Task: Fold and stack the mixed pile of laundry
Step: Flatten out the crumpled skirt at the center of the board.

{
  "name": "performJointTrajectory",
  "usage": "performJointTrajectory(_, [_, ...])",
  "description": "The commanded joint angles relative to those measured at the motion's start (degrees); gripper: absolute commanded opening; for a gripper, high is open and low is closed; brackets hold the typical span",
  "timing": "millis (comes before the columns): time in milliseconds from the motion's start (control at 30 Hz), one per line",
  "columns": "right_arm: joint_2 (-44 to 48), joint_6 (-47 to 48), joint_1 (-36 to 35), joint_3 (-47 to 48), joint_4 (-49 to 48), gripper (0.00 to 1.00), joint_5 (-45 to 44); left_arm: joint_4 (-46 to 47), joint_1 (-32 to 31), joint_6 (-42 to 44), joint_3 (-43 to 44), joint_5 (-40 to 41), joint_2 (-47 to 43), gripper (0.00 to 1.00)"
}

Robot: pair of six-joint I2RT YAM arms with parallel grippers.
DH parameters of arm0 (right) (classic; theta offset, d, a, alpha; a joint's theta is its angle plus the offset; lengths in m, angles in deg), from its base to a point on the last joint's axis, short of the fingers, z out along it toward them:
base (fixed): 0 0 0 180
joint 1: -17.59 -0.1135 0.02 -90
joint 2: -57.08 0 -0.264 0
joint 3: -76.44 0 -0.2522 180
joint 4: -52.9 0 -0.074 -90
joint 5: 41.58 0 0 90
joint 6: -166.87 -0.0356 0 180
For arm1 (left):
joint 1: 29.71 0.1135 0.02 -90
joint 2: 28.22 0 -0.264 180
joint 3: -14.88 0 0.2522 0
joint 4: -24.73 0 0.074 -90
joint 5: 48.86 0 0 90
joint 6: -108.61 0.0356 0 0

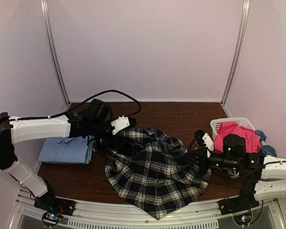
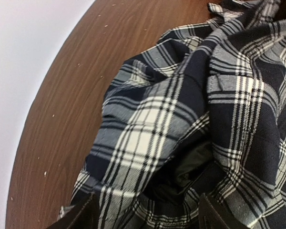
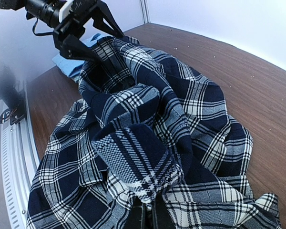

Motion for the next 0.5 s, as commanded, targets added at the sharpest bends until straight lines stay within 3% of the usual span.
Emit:
performJointTrajectory(0, [0.54, 1.26, -0.55, 2.94, -1.22, 0.00, -1.50, 6.69, -1.79, 9.93, 2.78, -0.47, 4.85, 0.71])
performJointTrajectory(100, [2.24, 1.54, -0.55, 3.51, -0.65, 0.00, -2.50, 7.11, -1.99, 12.25, 5.42, -0.36, 9.48, 0.68])
performJointTrajectory(167, [4.11, 1.54, -0.55, 3.48, -0.46, 0.00, -3.35, 4.89, -2.00, 12.45, 8.13, -0.08, 12.89, 0.57])
performJointTrajectory(300, [7.31, 1.94, -0.55, 3.45, 1.27, 0.00, -8.73, 2.06, 0.05, 3.51, 13.32, -8.11, 14.47, 0.01])
performJointTrajectory(467, [5.89, 4.16, -0.32, 3.16, 0.13, 0.02, -24.30, -0.81, 3.25, -12.86, 20.69, -24.08, 11.22, 0.00])
